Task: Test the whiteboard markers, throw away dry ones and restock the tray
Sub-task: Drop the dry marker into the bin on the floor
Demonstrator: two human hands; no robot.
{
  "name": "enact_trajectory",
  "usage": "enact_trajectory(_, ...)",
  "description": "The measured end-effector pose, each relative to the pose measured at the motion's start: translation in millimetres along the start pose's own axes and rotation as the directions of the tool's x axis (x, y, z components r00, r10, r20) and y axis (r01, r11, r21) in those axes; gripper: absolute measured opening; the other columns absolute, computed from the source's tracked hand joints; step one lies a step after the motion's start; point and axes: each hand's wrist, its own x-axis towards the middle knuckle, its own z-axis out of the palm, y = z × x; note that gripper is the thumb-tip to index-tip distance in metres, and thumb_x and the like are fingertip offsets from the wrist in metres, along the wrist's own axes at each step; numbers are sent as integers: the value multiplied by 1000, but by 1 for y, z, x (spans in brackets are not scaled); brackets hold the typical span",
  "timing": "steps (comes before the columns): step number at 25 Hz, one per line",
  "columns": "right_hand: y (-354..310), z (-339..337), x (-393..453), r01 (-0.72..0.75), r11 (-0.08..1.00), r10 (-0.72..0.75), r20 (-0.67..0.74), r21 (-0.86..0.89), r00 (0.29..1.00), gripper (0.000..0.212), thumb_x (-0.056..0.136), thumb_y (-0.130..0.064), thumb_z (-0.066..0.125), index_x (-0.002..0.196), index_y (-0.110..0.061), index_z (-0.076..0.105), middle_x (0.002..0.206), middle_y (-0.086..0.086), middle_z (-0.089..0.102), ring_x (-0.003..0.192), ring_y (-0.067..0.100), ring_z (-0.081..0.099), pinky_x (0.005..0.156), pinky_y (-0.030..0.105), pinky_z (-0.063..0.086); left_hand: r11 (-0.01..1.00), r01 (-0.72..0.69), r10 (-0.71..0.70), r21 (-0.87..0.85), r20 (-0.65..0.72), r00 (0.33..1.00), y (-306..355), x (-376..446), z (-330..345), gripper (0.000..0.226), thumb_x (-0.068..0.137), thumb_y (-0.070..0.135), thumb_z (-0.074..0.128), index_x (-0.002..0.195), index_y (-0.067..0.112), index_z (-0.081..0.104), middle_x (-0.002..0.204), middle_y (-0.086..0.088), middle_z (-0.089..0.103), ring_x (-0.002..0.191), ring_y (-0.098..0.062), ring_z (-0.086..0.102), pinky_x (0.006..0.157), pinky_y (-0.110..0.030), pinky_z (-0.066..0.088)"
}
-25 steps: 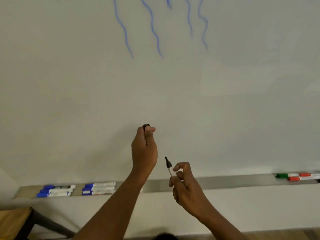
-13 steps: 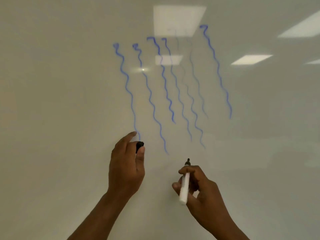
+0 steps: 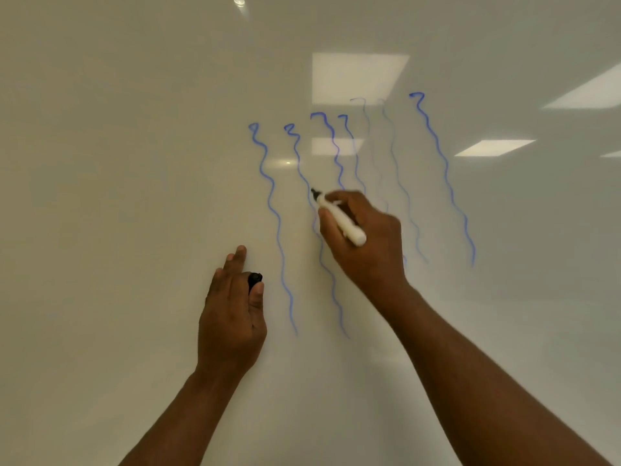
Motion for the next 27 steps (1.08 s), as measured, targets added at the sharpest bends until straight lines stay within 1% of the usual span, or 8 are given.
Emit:
enact_trajectory(2, 1, 6, 26, -49, 998, 49, -20, 36, 999, 15, 87, -27, 64, 98, -17, 68, 74, -5, 69, 64, 9, 64, 61, 29, 51, 1000, -19, 19, 17, -1, 1000, 0, 1, -1, 45, 102, 33, 29, 136, 7, 45, 150, -3, 40, 139, -12, 33, 115, -32, 28)
enact_trajectory(5, 9, 6, 30, -142, 988, 144, -21, 52, 989, 13, 89, -27, 63, 95, -17, 68, 72, -12, 66, 62, 3, 62, 57, 19, 48, 999, -28, 28, 36, 6, 1000, -1, 1, -4, 31, 100, 30, 32, 126, 16, 41, 149, -3, 41, 137, -8, 32, 113, -33, 30)
enact_trajectory(10, 11, -5, -14, -239, 967, 244, -47, 87, 969, 6, 87, -22, 66, 86, -16, 69, 65, -12, 64, 56, 3, 58, 51, 10, 39, 997, -46, 45, 59, 16, 999, 0, 1, -2, 27, 100, 28, 33, 120, 12, 45, 149, -6, 41, 138, -18, 37, 113, -39, 32)
enact_trajectory(13, 12, -16, -43, -305, 945, 312, -45, 120, 949, 4, 87, -18, 67, 87, -16, 70, 65, -9, 65, 53, 5, 57, 49, 12, 39, 998, -19, 16, 67, 45, 999, 1, 1, -2, 34, 101, 28, 33, 114, 5, 55, 150, -5, 40, 140, -17, 34, 113, -42, 33)
enact_trajectory(18, 18, -33, -91, -379, 922, 380, 8, 80, 925, 4, 86, -17, 68, 89, -20, 69, 63, -7, 65, 51, 10, 58, 49, 24, 45, 999, -7, 4, 42, 69, 998, 4, 1, -6, 36, 101, 29, 32, 120, 5, 52, 151, -6, 39, 140, -16, 33, 114, -41, 30)
enact_trajectory(21, 24, -46, -124, -452, 889, 451, 32, 72, 892, 8, 86, -15, 69, 89, -22, 69, 62, -5, 65, 49, 11, 57, 49, 29, 45, 999, 7, -10, 32, 88, 996, 7, 0, -8, 31, 101, 26, 36, 115, 4, 53, 152, -8, 38, 141, -21, 33, 114, -44, 30)
enact_trajectory(24, 24, -60, -158, -540, 840, 536, 72, 51, 841, 10, 85, -14, 69, 87, -24, 69, 65, -9, 66, 50, 10, 57, 47, 24, 44, 1000, 24, -24, 4, 103, 994, 11, -4, -9, 25, 101, 20, 40, 122, 8, 45, 153, -11, 35, 142, -24, 30, 114, -46, 29)
enact_trajectory(27, 24, -76, -187, -655, 753, 649, 94, 59, 755, 11, 85, -16, 69, 84, -26, 69, 69, -10, 68, 56, 6, 60, 49, 16, 43, 991, 126, -117, -51, 151, 982, 17, -13, -12, 44, 102, 24, 38, 144, 10, 35, 155, -7, 33, 145, -18, 25, 117, -39, 25)
